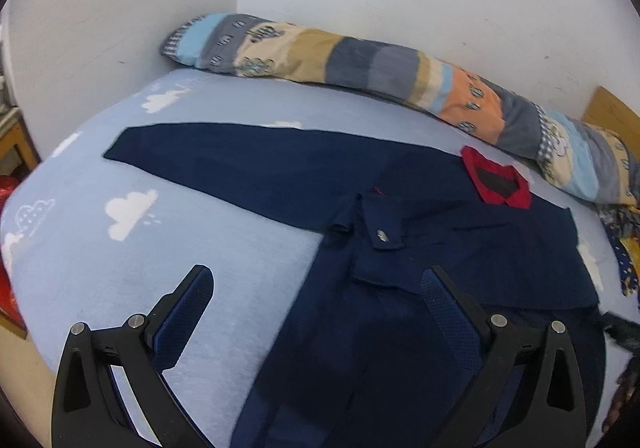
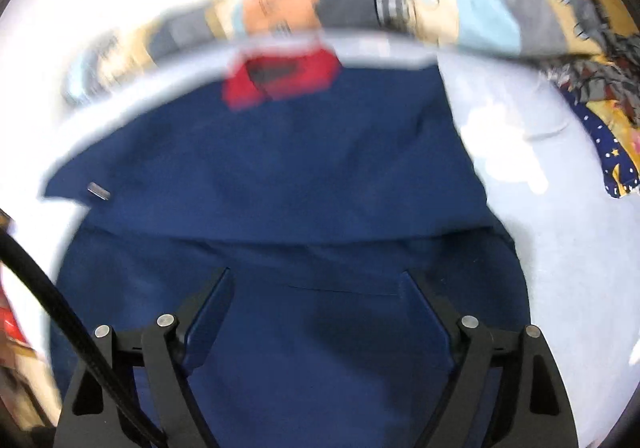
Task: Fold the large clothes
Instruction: 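Open the right tool and withdraw it from the sleeve, then move the left tool to the other sleeve cuff and grasp it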
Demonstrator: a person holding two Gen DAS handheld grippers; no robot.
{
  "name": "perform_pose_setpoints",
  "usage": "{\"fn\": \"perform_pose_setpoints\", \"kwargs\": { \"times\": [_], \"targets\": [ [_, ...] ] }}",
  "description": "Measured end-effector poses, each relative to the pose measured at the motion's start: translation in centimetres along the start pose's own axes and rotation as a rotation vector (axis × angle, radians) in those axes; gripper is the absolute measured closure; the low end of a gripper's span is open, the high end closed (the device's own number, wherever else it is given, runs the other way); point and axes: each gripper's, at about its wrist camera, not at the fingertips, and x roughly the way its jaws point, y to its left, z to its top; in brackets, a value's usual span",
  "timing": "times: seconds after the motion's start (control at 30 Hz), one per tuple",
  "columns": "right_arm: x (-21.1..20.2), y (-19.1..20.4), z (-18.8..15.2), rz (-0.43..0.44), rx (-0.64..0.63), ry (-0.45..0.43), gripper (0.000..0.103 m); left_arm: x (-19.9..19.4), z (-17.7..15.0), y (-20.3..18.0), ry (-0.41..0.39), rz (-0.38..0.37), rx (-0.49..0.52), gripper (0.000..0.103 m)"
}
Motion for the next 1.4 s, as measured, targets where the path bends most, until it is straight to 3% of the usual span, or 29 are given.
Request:
{"fn": "perform_pose_setpoints", "kwargs": {
  "times": [0.1, 0.13, 0.27, 0.37, 0.6, 0.8, 0.97, 1.1, 1.13, 1.23, 1.4],
  "targets": [
    [-4.9, 2.3, -1.8, 0.141, 0.007, -0.148, 0.012, 0.2, -0.1, -0.1, 0.009, -0.064, -0.009, 0.000],
    [-5.1, 3.6, -2.5, 0.141, -0.014, -0.157, 0.011, 0.3, -0.1, -0.1, 0.012, -0.072, -0.015, 0.000],
    [-3.7, 6.9, -3.4, 0.060, -0.180, -0.140, 0.013, 0.7, 0.6, 1.0, 0.003, -0.056, -0.059, 0.000],
    [-3.6, 6.4, -2.9, -0.026, -0.200, -0.184, 0.013, 1.1, 1.8, 2.9, -0.008, -0.047, -0.086, 0.000],
    [-6.5, 3.6, -1.4, 0.079, -0.087, -0.241, 0.013, 5.3, 6.2, 13.0, 0.032, -0.075, -0.303, 0.001],
    [-7.5, 5.7, -1.9, 0.110, -0.159, -0.252, 0.013, 10.9, 8.7, 24.0, 0.109, -0.093, -0.471, 0.029],
    [-6.4, 7.5, -2.3, 0.127, -0.209, -0.237, 0.013, 14.6, 8.9, 32.2, 0.106, -0.104, -0.681, 0.029],
    [-4.9, 8.7, -2.8, 0.115, -0.265, -0.212, 0.013, 16.7, 8.8, 36.1, 0.058, -0.155, -0.794, 0.032],
    [-4.6, 8.8, -2.9, 0.117, -0.270, -0.207, 0.013, 17.2, 8.9, 36.7, 0.051, -0.165, -0.806, 0.038],
    [-4.0, 8.8, -2.8, 0.112, -0.273, -0.207, 0.013, 18.9, 9.6, 38.4, 0.037, -0.169, -0.820, 0.041],
    [-2.2, 7.5, -2.0, -0.022, -0.228, -0.167, 0.013, 21.9, 10.5, 40.2, 0.041, -0.065, -0.844, 0.041]
  ]
}}
